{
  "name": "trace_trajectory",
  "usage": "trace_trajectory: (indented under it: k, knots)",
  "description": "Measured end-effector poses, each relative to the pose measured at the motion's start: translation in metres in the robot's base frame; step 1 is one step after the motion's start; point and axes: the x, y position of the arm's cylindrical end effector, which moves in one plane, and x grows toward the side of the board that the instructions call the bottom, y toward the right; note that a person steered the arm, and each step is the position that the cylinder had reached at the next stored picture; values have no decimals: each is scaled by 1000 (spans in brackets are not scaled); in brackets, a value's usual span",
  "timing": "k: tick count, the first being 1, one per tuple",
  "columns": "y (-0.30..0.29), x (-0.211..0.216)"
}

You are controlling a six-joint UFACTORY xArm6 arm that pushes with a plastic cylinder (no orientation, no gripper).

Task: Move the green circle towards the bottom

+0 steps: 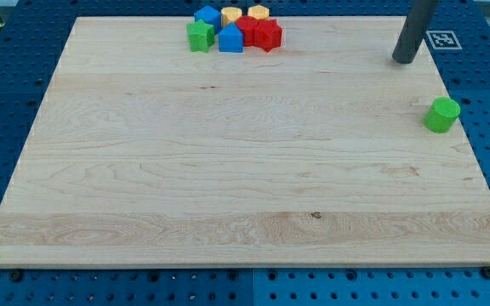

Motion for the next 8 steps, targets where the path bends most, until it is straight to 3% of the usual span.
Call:
trace_trajectory:
  k: [2,3,4,8]
  knots:
    - [43,5]
    - [55,35]
    - [55,70]
    - [42,101]
